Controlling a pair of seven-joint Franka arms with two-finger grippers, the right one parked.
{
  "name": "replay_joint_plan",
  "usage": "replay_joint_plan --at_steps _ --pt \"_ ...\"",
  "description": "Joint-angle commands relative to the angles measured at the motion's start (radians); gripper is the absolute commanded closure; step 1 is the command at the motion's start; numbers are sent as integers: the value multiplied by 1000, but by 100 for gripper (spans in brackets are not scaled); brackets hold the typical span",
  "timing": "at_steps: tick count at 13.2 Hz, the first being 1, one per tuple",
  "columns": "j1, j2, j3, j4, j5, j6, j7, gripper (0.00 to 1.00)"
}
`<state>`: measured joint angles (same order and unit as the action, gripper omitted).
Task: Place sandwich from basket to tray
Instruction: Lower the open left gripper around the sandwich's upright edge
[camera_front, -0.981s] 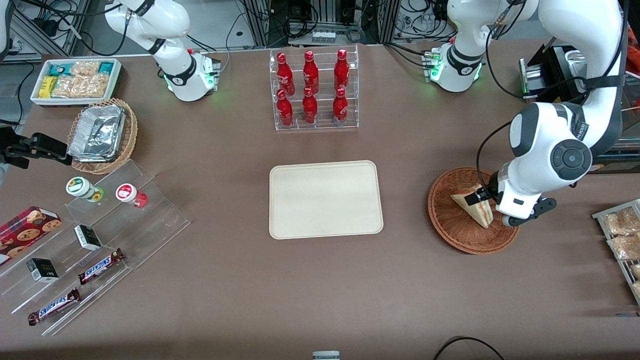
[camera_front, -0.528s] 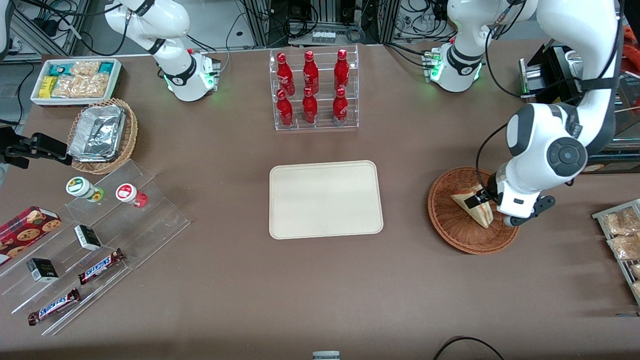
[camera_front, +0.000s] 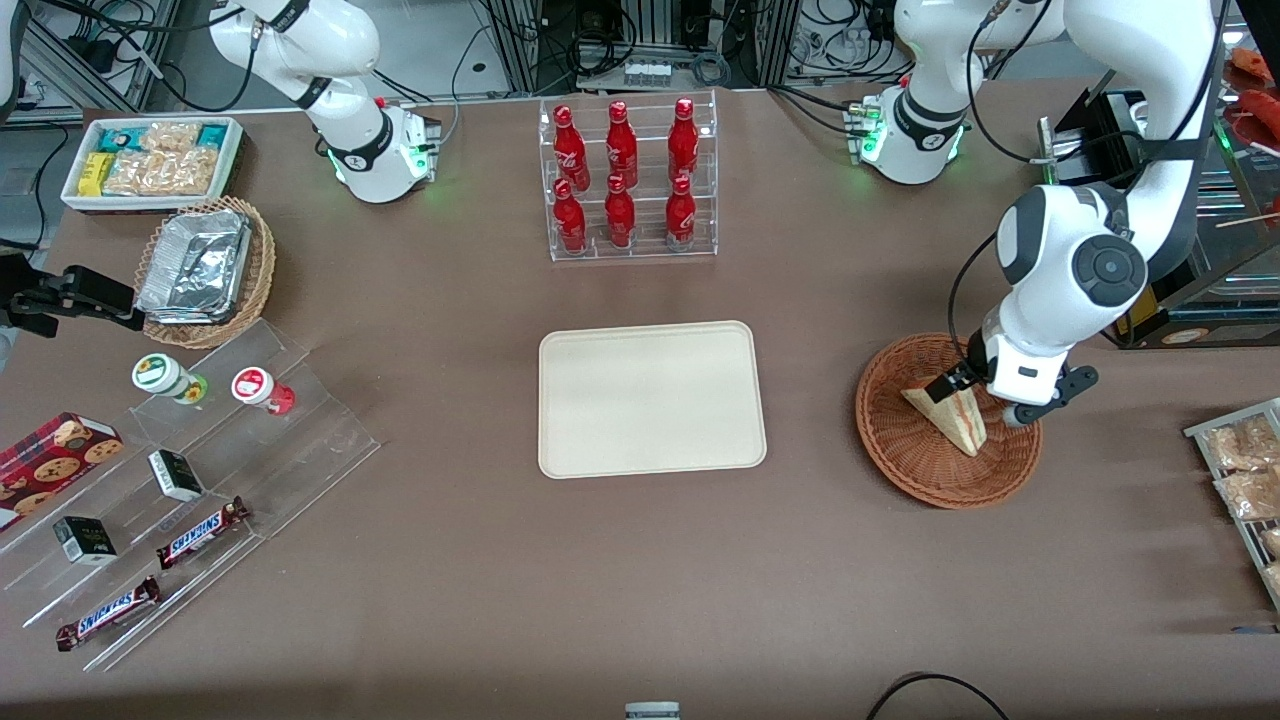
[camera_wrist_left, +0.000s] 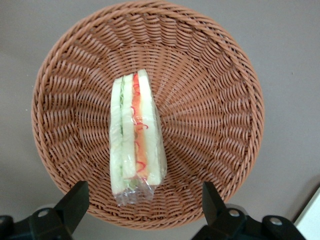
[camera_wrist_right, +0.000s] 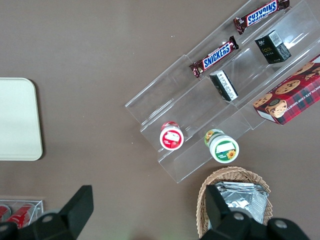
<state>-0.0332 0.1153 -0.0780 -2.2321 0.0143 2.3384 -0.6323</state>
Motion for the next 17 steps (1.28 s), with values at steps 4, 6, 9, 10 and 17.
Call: replay_joint_plan --at_steps 4,6,9,10,17 --pt "1 1 12 -66 1 87 -33 0" --pt "-1 24 14 -66 1 114 -72 0" --pt "-1 64 14 -63 1 160 -73 0" --pt "-1 76 14 -64 1 176 -73 0" --pt "1 93 14 -70 6 179 -66 94"
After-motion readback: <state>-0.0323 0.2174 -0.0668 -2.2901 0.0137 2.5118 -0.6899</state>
